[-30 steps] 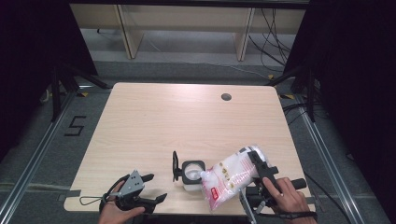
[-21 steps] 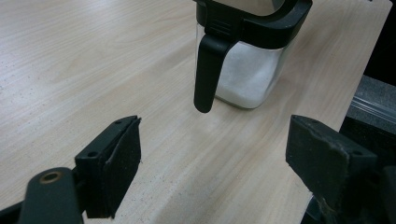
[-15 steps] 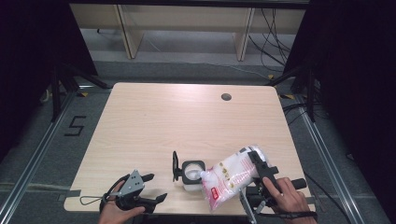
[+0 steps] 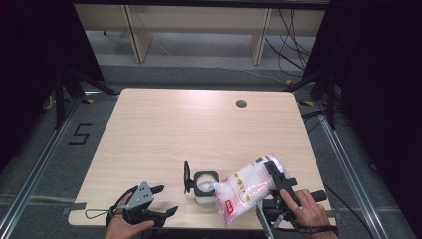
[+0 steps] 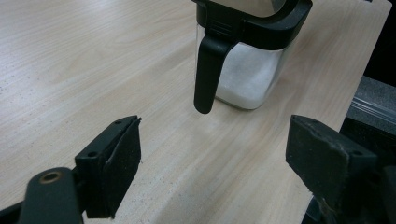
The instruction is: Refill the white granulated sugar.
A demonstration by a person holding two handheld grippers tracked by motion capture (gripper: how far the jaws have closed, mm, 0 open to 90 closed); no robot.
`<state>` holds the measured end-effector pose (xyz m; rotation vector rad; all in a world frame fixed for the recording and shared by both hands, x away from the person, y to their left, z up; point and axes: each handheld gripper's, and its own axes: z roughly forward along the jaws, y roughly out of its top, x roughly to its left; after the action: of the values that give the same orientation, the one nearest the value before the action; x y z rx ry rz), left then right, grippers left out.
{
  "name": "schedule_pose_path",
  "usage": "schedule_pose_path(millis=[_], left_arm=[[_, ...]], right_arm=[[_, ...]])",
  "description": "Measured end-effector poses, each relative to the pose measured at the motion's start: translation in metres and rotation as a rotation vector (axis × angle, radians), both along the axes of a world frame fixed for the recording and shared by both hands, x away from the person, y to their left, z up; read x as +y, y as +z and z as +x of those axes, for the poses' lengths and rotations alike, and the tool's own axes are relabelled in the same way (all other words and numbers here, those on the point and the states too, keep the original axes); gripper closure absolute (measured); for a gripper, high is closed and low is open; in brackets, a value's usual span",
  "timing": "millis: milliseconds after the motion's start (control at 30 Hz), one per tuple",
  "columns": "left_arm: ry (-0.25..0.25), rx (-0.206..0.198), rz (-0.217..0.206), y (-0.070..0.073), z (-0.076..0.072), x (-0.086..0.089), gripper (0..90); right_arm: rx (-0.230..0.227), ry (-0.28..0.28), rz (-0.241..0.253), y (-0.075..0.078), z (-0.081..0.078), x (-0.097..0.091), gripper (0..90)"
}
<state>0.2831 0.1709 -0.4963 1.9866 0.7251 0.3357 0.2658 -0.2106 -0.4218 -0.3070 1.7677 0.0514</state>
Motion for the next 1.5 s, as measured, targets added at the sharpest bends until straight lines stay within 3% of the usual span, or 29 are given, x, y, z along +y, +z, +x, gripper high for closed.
schedule_pose_path(millis=[133,167,233,267,300,467,500,533,633,767,800,833,900,1067,1100,1167,1200,1233,1300,1400,1500], left_arm=[[0.0,0.0,-0.004,0.0,0.0,0.0,17.6],[0.003,0.001,-0.009,-0.001,0.0,0.0,17.6],[0.005,0.002,-0.012,0.0,0.0,-0.001,17.6],[0.007,0.002,-0.014,0.0,0.0,-0.001,17.6],[0.002,0.0,-0.003,0.0,0.0,0.0,17.6],[-0.002,0.0,0.005,0.0,0.0,0.001,17.6],[0.003,0.001,-0.006,0.0,0.0,0.0,17.6],[0.0,-0.001,-0.001,0.0,0.0,0.0,17.6],[-0.012,-0.011,0.01,0.0,0.001,0.001,17.6],[-0.01,-0.01,0.008,0.0,0.001,0.001,17.6],[-0.012,-0.011,0.01,0.001,0.001,0.001,17.6],[-0.01,-0.01,0.008,0.0,0.001,0.001,17.6],[0.003,0.003,-0.001,0.0,0.0,0.001,17.6],[-0.01,-0.009,0.008,0.0,0.001,0.001,17.6],[-0.011,-0.01,0.01,0.0,0.001,0.001,17.6],[-0.012,-0.01,0.01,0.001,0.001,0.001,17.6],[-0.012,-0.01,0.01,0.001,0.001,0.001,17.6],[-0.012,-0.01,0.01,0.001,0.001,0.001,17.6],[-0.01,-0.01,0.009,0.001,0.001,0.001,17.6],[-0.011,-0.01,0.009,0.001,0.001,0.001,17.6],[-0.011,-0.01,0.01,0.001,0.001,0.001,17.6]], right_arm=[[0.01,0.006,0.039,-0.004,0.001,-0.002,39.8],[0.025,-0.016,0.026,-0.003,0.0,-0.002,39.9],[0.019,-0.003,-0.001,-0.002,0.001,-0.002,40.1],[0.034,-0.011,0.047,-0.006,0.002,-0.003,40.2],[0.023,-0.001,0.054,-0.007,0.002,-0.004,40.2],[0.035,-0.016,0.049,-0.007,0.002,-0.004,40.3],[0.03,-0.006,0.022,-0.005,0.002,-0.003,40.4],[0.04,-0.023,0.051,-0.007,0.001,-0.004,40.4],[0.02,-0.002,-0.018,-0.005,0.002,-0.002,41.1],[0.031,-0.02,0.015,-0.012,0.002,-0.004,42.0],[0.029,-0.014,0.005,-0.013,0.003,-0.005,42.2],[0.028,-0.012,-0.035,-0.01,0.003,-0.003,42.4],[0.037,-0.022,-0.011,-0.014,0.003,-0.004,42.7],[0.024,-0.02,-0.034,-0.017,0.003,-0.004,43.5],[0.011,-0.018,-0.004,-0.021,0.003,-0.004,43.8],[0.012,-0.038,-0.066,-0.02,0.002,-0.002,44.3],[0.001,-0.029,-0.03,-0.024,0.002,-0.004,44.4],[-0.003,-0.015,-0.055,-0.023,0.003,-0.003,44.5],[0.019,-0.039,-0.084,-0.022,0.002,-0.002,44.7],[-0.008,-0.017,-0.052,-0.027,0.003,-0.004,44.9],[-0.008,-0.013,-0.068,-0.027,0.002,-0.004,45.1]])
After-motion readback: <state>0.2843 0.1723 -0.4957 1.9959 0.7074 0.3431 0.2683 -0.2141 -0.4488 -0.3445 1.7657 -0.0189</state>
